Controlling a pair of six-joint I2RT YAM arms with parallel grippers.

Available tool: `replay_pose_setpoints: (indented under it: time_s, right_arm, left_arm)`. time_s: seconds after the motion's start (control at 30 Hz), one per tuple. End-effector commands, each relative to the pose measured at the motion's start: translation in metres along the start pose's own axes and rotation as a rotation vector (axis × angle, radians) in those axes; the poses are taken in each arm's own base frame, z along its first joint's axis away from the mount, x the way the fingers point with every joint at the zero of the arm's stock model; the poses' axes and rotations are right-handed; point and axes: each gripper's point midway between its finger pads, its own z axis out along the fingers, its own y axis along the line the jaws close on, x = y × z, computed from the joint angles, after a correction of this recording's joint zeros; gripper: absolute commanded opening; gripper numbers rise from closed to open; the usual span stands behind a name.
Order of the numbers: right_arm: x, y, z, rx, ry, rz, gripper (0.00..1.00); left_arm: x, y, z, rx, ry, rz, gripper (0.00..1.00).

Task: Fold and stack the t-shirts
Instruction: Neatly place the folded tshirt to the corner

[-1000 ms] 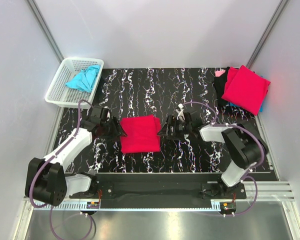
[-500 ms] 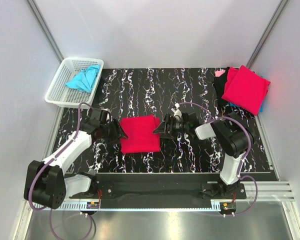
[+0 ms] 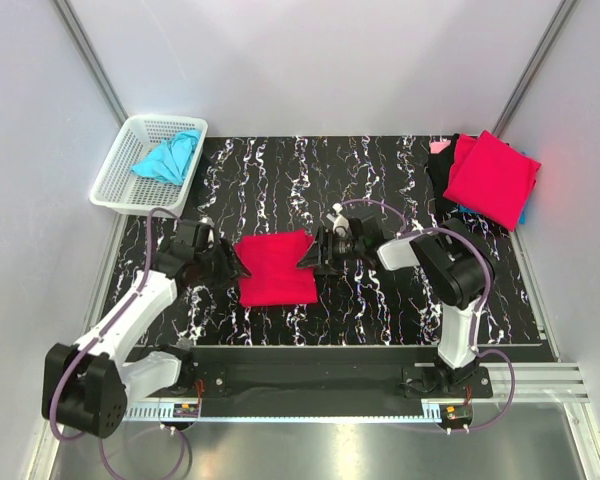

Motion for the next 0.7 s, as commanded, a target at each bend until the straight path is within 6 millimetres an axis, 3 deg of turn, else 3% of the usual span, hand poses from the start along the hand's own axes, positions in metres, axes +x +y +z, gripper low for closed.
replay_pose_setpoints:
  time_s: [0.0,0.23,0.53,0.67]
  right_arm:
    - [0.009,-0.001,0.008,0.014,0.055,-0.029,0.66]
    - [0.014,-0.008,0.016,0.044,0.089,-0.022,0.58]
    - [0.015,-0.012,0.02,0.058,0.105,-0.024,0.62]
    - [0.017,-0.015,0.022,0.066,0.114,-0.02,0.56]
  left_arm:
    - [-0.011,0.005,-0.014,-0.037,-0.081,-0.005,0.57]
    - [-0.016,0.012,-0.032,-0.091,-0.129,0.006,0.57]
    - [-0.019,0.03,-0.062,-0.149,-0.263,-0.061,0.58]
    - [-0.015,0.036,-0.064,-0.159,-0.274,-0.067,0.59]
